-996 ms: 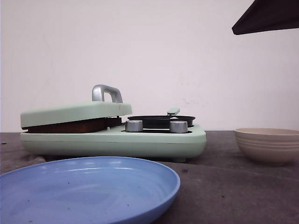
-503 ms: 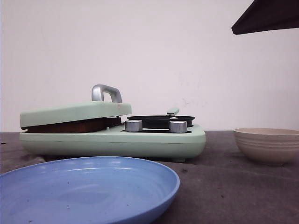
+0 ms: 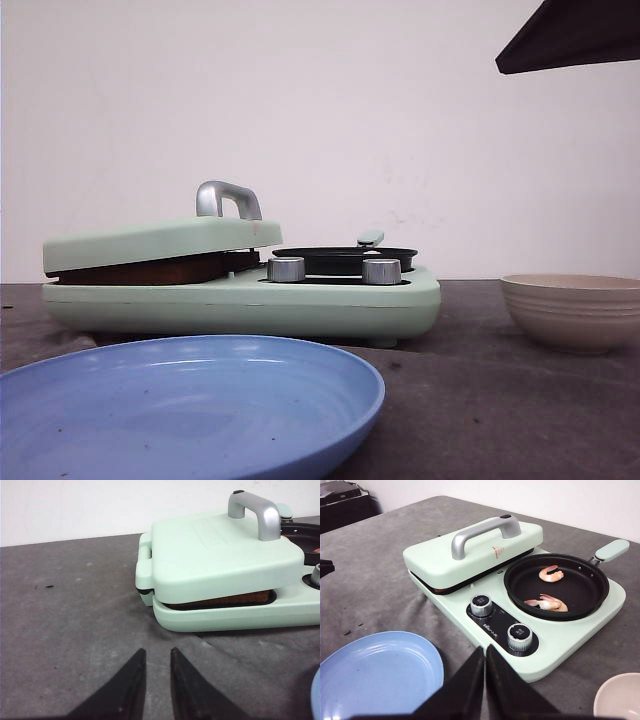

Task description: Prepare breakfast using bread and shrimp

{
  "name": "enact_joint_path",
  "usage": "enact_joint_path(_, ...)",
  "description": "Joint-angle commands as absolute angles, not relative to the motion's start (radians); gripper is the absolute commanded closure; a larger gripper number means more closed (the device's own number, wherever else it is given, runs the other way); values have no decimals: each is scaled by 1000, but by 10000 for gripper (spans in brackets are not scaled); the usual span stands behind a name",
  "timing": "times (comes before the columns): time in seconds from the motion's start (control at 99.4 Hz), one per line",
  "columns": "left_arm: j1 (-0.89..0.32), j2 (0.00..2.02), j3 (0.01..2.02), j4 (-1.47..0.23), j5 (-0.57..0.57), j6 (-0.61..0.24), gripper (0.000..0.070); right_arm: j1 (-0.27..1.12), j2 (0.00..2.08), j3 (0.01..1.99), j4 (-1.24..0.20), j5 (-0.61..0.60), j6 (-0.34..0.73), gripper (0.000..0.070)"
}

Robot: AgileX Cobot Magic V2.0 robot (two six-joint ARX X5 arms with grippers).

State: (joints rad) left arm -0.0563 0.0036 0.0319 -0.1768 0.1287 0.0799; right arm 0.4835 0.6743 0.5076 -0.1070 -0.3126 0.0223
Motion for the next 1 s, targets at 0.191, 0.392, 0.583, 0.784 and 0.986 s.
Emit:
enact_joint_path(0.191,-56,3,14,-181,127,89,681,488,677,512,-97,-313,14,700)
enact_joint_path(0.392,-56,3,14,-181,127,89,682,481,628,495,-187,-142,-18,700)
enact_joint_path(0.583,-56,3,14,-181,125,89,682,443,440,307,-132,12,-157,700)
enact_joint_path(0.784,-56,3,14,-181,124,89,682,345,220,156,-171,16,-195,700)
enact_joint_path(0.986,-56,3,14,-181,124,89,682,247,66,37,-221,-14,-181,700)
